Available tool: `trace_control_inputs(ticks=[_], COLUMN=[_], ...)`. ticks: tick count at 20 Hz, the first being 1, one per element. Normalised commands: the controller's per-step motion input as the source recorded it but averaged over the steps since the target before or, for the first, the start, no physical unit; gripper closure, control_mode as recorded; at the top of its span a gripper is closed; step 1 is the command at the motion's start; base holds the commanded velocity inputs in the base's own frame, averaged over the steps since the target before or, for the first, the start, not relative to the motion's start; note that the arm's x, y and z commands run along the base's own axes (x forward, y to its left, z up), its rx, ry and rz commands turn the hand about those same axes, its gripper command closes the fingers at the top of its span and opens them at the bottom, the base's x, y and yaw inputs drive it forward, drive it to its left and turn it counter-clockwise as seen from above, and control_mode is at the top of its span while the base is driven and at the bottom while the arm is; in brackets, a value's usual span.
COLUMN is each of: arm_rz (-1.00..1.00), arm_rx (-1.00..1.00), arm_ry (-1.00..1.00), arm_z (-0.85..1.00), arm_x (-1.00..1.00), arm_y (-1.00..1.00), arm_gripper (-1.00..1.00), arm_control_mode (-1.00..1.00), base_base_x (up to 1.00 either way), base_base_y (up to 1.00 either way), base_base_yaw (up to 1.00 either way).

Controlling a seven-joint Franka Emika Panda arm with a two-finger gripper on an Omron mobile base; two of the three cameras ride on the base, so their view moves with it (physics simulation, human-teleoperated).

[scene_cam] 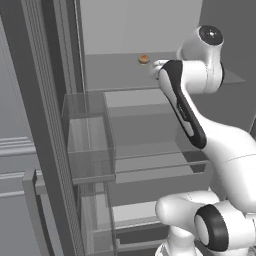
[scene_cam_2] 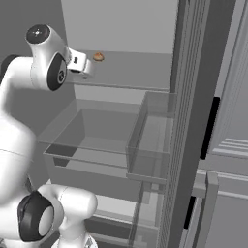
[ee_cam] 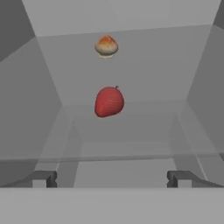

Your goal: Take the strawberry from the fridge and place it on top of the pancake, located on the dining counter.

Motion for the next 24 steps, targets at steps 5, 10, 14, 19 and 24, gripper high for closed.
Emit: trace_control_inputs(ticks=[5,10,14,19,24], arm_rz=[0.0,0.0,0.0,0.0,0.0], arm_rx=[0.0,0.0,-0.01,0.0,0.0], arm_ry=[0.03,0.05,0.01,0.0,0.0], arm_z=[-0.04,-0.09,-0.18,-0.1,-0.06], arm_x=[0.36,0.39,0.23,0.25,0.32], arm_y=[0.0,0.0,0.0,0.0,0.0], arm_gripper=[-1.0,-1.0,-1.0,-1.0,-1.0], arm_control_mode=[-1.0,-1.0,-1.0,-1.0,-1.0], base_base_x=[0.0,0.0,0.0,0.0,0.0], base_base_y=[0.0,0.0,0.0,0.0,0.0], base_base_yaw=[0.0,0.0,0.0,0.0,0.0])
